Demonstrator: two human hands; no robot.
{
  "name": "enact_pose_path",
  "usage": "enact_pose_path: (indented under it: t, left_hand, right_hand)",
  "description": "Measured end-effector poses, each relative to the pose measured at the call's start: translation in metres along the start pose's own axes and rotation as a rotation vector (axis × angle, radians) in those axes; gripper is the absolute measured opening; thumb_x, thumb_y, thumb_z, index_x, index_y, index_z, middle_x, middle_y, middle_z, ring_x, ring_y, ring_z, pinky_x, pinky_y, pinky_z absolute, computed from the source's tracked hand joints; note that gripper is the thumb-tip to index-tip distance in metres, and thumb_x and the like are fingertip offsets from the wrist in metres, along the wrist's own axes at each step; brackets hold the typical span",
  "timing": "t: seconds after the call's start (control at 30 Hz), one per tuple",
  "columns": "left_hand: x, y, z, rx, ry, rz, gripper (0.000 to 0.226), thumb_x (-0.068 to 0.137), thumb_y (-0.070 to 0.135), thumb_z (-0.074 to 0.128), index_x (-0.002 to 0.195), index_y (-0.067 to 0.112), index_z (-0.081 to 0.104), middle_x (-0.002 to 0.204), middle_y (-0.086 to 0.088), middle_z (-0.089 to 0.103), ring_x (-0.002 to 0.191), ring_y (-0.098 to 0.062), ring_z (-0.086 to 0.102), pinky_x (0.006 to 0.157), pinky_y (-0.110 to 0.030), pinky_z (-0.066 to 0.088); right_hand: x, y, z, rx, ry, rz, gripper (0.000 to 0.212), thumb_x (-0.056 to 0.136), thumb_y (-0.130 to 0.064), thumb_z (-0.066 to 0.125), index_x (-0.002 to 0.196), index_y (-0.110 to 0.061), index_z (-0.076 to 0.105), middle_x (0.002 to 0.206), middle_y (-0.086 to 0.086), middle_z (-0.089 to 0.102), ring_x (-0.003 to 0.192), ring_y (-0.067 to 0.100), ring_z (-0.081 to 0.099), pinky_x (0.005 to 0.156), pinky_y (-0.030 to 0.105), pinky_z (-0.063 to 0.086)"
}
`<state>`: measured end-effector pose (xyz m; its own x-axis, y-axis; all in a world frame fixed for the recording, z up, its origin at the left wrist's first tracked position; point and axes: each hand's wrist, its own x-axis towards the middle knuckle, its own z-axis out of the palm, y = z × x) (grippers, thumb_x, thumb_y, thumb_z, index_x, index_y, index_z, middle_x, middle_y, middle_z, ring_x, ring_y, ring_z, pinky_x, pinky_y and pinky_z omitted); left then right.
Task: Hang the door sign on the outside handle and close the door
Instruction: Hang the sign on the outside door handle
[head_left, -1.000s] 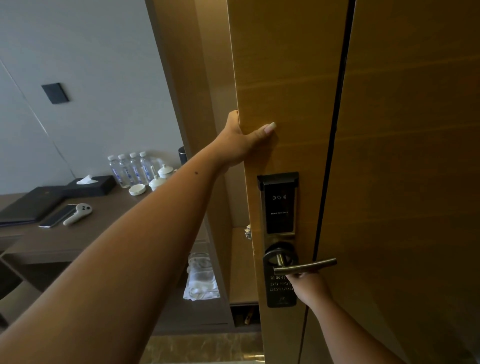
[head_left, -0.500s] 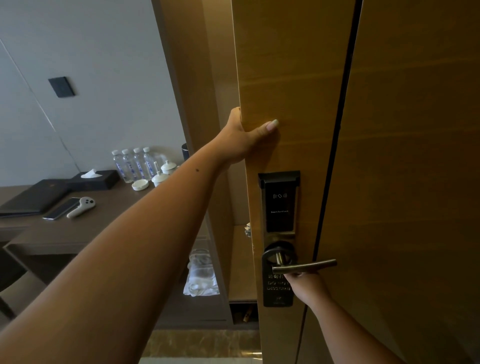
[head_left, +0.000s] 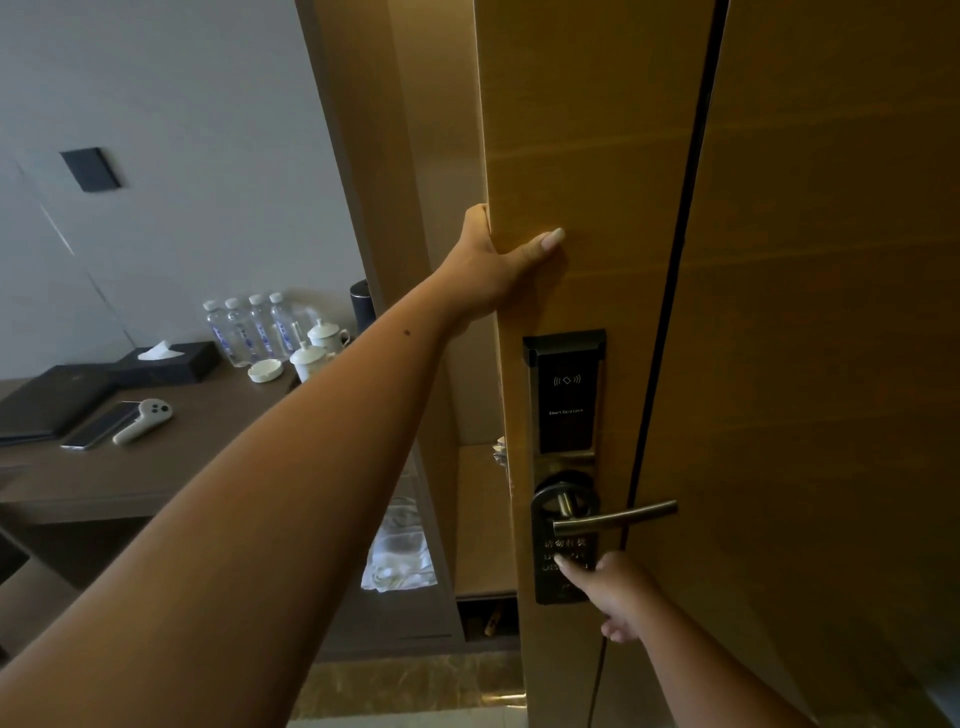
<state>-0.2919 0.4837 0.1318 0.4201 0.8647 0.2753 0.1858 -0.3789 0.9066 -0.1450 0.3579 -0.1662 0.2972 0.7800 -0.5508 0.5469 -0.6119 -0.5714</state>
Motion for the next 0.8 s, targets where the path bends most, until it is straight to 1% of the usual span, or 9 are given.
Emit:
enact_pose_path:
  t: [0.1, 0.2, 0.27, 0.33, 0.43, 0.53, 0.63, 0.73, 0.8]
  left_hand:
    - [-0.002, -0.002, 0.000, -0.032, 0.010, 0.024, 0.084, 0.074, 0.042, 0.074, 0.134, 0.015, 0.022, 0.131, -0.005, 0.045, 0.116, -0.022, 0.051, 0.092, -0.041, 0.050]
    - [-0.007, -0.005, 0.004, -0.056, 0.044, 0.027, 0.077, 0.072, 0.046, 0.075, 0.126, 0.020, 0.026, 0.127, -0.002, 0.047, 0.113, -0.021, 0.051, 0.090, -0.041, 0.051]
    - [-0.013, -0.004, 0.007, -0.042, 0.061, 0.026, 0.073, 0.071, 0.049, 0.075, 0.121, 0.022, 0.030, 0.122, 0.000, 0.049, 0.109, -0.020, 0.052, 0.087, -0.040, 0.051]
    - [-0.020, 0.002, 0.006, -0.033, 0.058, 0.035, 0.070, 0.069, 0.051, 0.075, 0.117, 0.021, 0.033, 0.116, 0.002, 0.051, 0.104, -0.019, 0.053, 0.078, -0.034, 0.051]
    - [-0.030, 0.008, 0.001, 0.011, 0.008, 0.043, 0.067, 0.069, 0.053, 0.074, 0.113, 0.019, 0.037, 0.113, 0.000, 0.053, 0.098, -0.019, 0.055, 0.067, -0.030, 0.050]
    - [-0.047, 0.010, 0.000, 0.061, -0.046, 0.088, 0.064, 0.071, 0.052, 0.073, 0.112, 0.017, 0.037, 0.109, -0.002, 0.054, 0.091, -0.017, 0.057, 0.058, -0.026, 0.049]
    - [-0.069, 0.017, 0.004, 0.128, -0.077, 0.163, 0.062, 0.071, 0.052, 0.073, 0.110, 0.017, 0.039, 0.099, 0.001, 0.054, 0.083, -0.012, 0.056, 0.053, -0.023, 0.044]
    - [-0.096, 0.028, 0.010, 0.211, -0.089, 0.312, 0.060, 0.070, 0.060, 0.068, 0.104, 0.017, 0.044, 0.087, 0.004, 0.054, 0.075, -0.009, 0.054, 0.052, -0.022, 0.040]
    - [-0.114, 0.033, 0.016, 0.272, -0.090, 0.470, 0.053, 0.070, 0.069, 0.060, 0.088, 0.021, 0.045, 0.073, 0.005, 0.052, 0.062, -0.007, 0.051, 0.049, -0.021, 0.036]
  right_hand:
    - [-0.010, -0.010, 0.008, -0.127, -0.160, 0.030, 0.067, 0.080, -0.063, 0.053, 0.130, -0.019, 0.044, 0.102, 0.002, 0.062, 0.069, 0.014, 0.069, 0.047, 0.020, 0.052]
    - [-0.026, -0.037, 0.012, -0.042, -0.339, -0.021, 0.064, 0.084, -0.055, 0.055, 0.136, -0.020, 0.042, 0.111, 0.003, 0.062, 0.068, 0.012, 0.068, 0.054, 0.023, 0.055]
    - [-0.044, -0.060, 0.014, 0.019, -0.351, -0.066, 0.062, 0.085, -0.054, 0.054, 0.136, -0.021, 0.042, 0.112, 0.001, 0.061, 0.071, 0.013, 0.068, 0.058, 0.024, 0.057]
    - [-0.060, -0.083, 0.017, 0.034, -0.303, -0.105, 0.059, 0.086, -0.054, 0.054, 0.134, -0.022, 0.045, 0.110, 0.000, 0.061, 0.077, 0.015, 0.067, 0.064, 0.027, 0.057]
    - [-0.082, -0.102, 0.022, 0.052, -0.274, -0.168, 0.049, 0.083, -0.056, 0.057, 0.122, -0.028, 0.053, 0.106, -0.002, 0.064, 0.078, 0.014, 0.067, 0.062, 0.026, 0.057]
    - [-0.107, -0.104, 0.022, 0.184, -0.111, -0.314, 0.033, 0.079, -0.059, 0.059, 0.099, -0.033, 0.062, 0.097, -0.006, 0.070, 0.073, 0.009, 0.068, 0.057, 0.022, 0.055]
    - [-0.138, -0.078, 0.004, 0.449, 0.128, -0.407, 0.038, 0.077, -0.059, 0.060, 0.084, -0.023, 0.067, 0.078, -0.005, 0.072, 0.070, 0.012, 0.066, 0.062, 0.023, 0.053]
    - [-0.172, -0.026, -0.020, 0.808, 0.339, -0.337, 0.048, 0.071, -0.059, 0.060, 0.085, -0.014, 0.065, 0.077, 0.002, 0.070, 0.070, 0.018, 0.065, 0.066, 0.031, 0.049]
    - [-0.192, 0.003, -0.031, 0.977, 0.497, -0.288, 0.049, 0.075, -0.058, 0.055, 0.093, -0.014, 0.065, 0.087, 0.005, 0.072, 0.079, 0.022, 0.066, 0.070, 0.035, 0.049]
